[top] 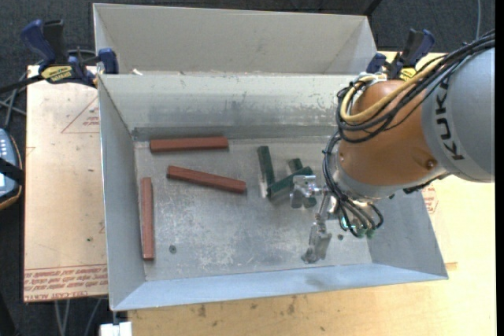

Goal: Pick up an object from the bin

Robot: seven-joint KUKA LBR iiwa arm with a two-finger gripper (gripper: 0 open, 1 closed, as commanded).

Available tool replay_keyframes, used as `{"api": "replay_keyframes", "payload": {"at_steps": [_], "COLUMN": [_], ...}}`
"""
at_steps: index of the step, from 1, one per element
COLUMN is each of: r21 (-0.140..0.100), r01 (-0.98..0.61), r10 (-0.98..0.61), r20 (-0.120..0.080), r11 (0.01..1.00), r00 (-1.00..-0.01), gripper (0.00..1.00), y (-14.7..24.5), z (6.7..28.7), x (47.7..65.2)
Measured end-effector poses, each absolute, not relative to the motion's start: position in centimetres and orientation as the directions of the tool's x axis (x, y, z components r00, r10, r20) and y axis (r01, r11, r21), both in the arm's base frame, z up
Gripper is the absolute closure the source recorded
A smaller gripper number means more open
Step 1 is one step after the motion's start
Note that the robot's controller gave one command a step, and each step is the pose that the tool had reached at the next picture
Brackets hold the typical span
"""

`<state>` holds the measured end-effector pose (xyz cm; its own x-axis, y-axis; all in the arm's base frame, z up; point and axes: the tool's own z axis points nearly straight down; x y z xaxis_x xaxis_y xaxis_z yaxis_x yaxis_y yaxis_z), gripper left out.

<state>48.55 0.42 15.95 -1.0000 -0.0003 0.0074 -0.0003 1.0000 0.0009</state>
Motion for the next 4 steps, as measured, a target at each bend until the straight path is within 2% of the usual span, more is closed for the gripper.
{"api": "replay_keyframes", "payload": {"at_steps": [1,2,3,4], "r21": [0.001,0.001,0.000,0.001], "r01": [0.000,0.000,-0.106,0.164], "r10": [0.000,0.000,-0.106,0.164], "r20": [0.000,-0.006,-0.002,0.000], "r11": [1.000,1.000,0.994,0.987], "r00": [-1.000,-1.000,-0.994,-0.987], "gripper": [0.00,0.00,0.00,1.00], "y": [0.4,-2.3,-3.7,-0.1], "z": [16.3,12.7,12.5,7.5], "x": [48.7,54.3,58.7,54.2]}}
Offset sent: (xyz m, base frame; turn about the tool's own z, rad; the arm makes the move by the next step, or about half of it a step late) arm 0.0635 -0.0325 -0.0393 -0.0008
